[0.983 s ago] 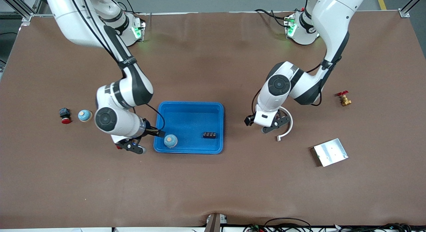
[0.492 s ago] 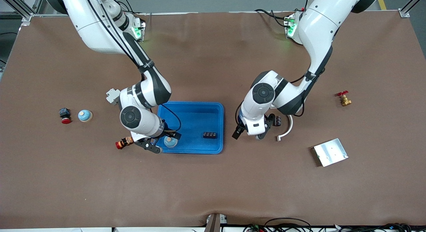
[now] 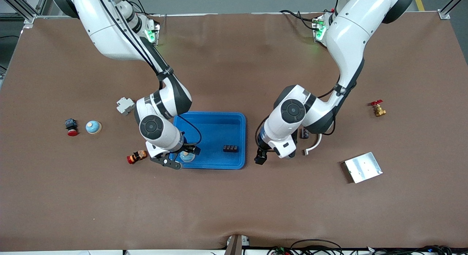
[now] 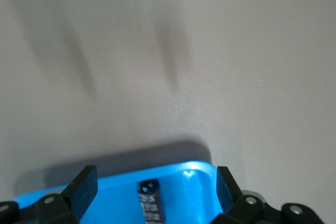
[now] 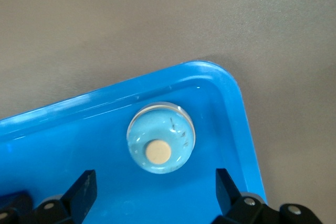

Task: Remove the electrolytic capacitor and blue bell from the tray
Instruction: 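Return the left gripper and the right gripper to the blue tray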

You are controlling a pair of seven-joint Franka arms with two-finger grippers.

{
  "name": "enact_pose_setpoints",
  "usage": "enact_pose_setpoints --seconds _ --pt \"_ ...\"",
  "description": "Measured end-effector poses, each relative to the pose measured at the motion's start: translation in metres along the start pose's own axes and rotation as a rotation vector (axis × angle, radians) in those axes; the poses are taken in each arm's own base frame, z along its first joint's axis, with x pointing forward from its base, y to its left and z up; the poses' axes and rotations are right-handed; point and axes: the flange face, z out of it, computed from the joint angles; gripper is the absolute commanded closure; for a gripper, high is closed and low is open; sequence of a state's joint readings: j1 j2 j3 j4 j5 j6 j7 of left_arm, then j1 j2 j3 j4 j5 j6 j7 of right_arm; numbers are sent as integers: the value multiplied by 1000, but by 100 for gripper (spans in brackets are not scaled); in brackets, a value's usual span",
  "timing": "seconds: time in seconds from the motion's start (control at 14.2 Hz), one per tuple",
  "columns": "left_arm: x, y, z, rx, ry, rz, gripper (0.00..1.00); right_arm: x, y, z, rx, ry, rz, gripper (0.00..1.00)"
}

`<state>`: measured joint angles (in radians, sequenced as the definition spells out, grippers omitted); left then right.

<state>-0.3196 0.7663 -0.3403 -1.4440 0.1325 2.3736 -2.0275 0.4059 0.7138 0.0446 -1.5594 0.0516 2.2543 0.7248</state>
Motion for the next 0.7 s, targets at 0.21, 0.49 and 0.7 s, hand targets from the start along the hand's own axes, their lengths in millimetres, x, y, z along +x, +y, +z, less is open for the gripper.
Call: enact_pose_setpoints --seconds 0.21,0.49,0.7 --pt "-14 1 10 -18 26 -56 0 1 -3 16 7 18 -9 0" --pt "-42 -9 28 -24 50 -100 0 0 -3 23 3 15 -10 0" --pt "-56 -17 41 -29 76 -89 0 1 -3 25 5 18 -10 0"
